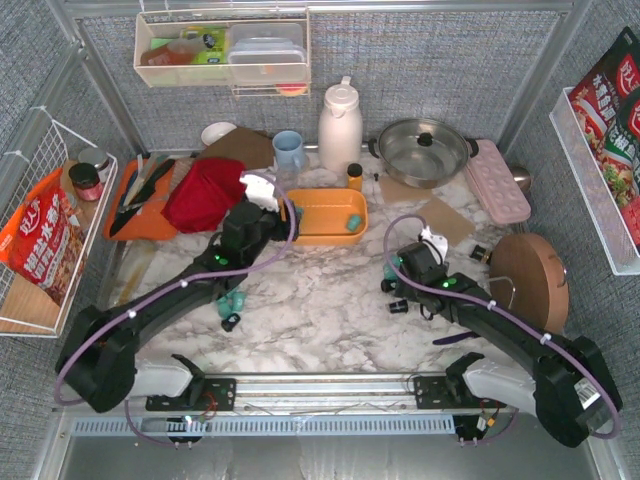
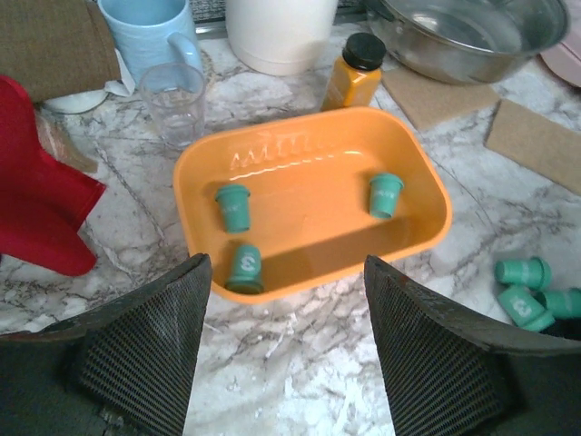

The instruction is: Mix the coffee capsules in the storage basket

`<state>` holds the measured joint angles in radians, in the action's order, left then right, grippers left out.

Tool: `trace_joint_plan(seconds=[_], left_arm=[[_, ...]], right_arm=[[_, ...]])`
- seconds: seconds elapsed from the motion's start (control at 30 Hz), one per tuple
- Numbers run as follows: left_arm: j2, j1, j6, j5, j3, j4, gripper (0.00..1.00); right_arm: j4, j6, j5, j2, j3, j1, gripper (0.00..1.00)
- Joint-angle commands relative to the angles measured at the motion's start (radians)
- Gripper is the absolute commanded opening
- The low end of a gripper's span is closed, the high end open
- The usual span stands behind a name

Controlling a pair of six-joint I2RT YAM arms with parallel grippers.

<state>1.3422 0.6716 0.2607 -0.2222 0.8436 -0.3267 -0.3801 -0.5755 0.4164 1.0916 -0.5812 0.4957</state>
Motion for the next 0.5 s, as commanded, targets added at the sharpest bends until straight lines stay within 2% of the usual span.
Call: trace_joint_plan(seconds=[0.0,0.47], left_arm=[[-0.088,-0.001,-0.022,0.055,-0.065,-0.011,0.78],[-0.185,-0.001,-0.005,0.094,-0.142,-0.027,0.81]], right_arm=[[0.054,-0.105,0.017,0.013,0.014,-0.031,0.64],[0.144,-0.241,-0.02,0.114,0.03,-0.075,0.65]])
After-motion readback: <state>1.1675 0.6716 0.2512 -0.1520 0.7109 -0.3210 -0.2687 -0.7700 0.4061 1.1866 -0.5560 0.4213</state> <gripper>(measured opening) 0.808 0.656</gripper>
